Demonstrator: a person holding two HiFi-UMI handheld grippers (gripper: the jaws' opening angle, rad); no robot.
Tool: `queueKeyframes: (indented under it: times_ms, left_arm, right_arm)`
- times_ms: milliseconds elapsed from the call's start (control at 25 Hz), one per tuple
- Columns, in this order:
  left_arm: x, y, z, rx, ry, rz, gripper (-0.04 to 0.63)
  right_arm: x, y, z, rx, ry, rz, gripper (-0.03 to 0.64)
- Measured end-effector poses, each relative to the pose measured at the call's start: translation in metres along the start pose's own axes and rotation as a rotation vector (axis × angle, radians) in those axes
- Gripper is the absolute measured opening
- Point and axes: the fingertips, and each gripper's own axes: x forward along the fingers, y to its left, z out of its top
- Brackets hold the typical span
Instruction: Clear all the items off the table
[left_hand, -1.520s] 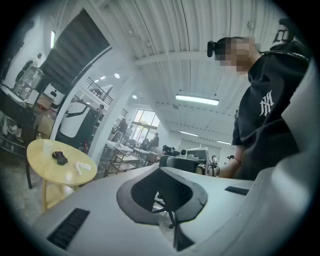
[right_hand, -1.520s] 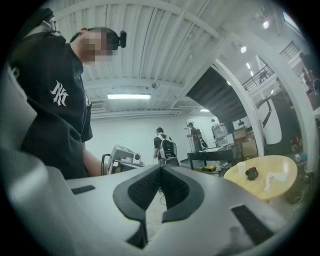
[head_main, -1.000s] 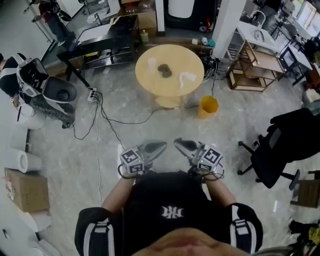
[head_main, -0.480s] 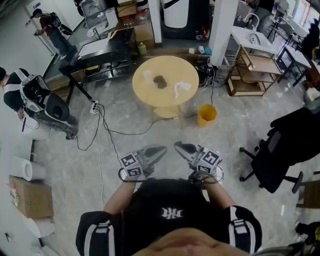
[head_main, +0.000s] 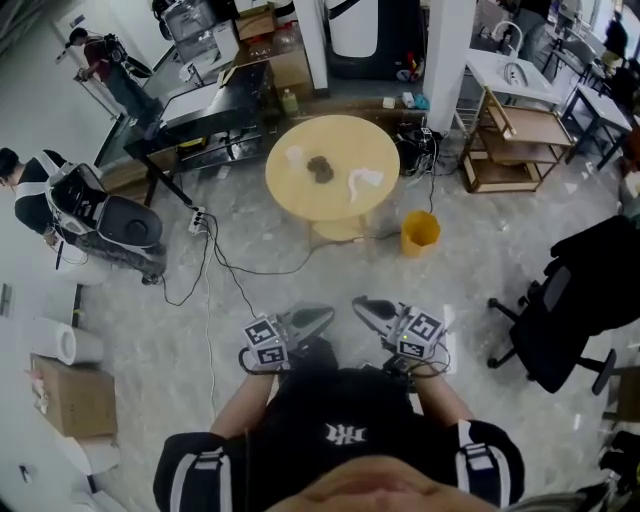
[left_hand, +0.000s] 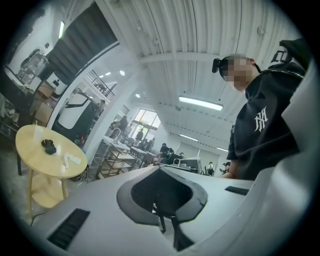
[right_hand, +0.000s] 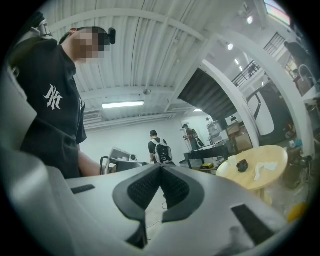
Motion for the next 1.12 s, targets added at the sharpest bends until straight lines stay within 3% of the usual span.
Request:
queueKeyframes:
  times_ms: [280, 560, 920, 1120]
  left_arm:
    - [0.015, 0.050, 0.018, -0.021, -0.028, -0.020, 0.012]
    - [0.024, 0.107, 0.048, -0.013, -0.035, -0.147, 0.012]
    - [-0.005, 0.225, 0.123, 0.063, -0.034, -0.111, 0.012]
    - [-0.021, 0.275, 0.134, 0.086, -0.017, -0.081, 0.012]
  right_arm:
    - [0.012, -0.036, 0.006, 0.005, 0.045, -0.062, 0.002]
    - [0.057, -0.092, 0.027, -0.008, 0.118, -0.099, 0.002]
    - [0.182, -0.178, 0.101, -0.101, 0.099, -0.130, 0.002]
    - [0.211, -0.220, 0.107, -0.118, 0.119, -0.194, 0.002]
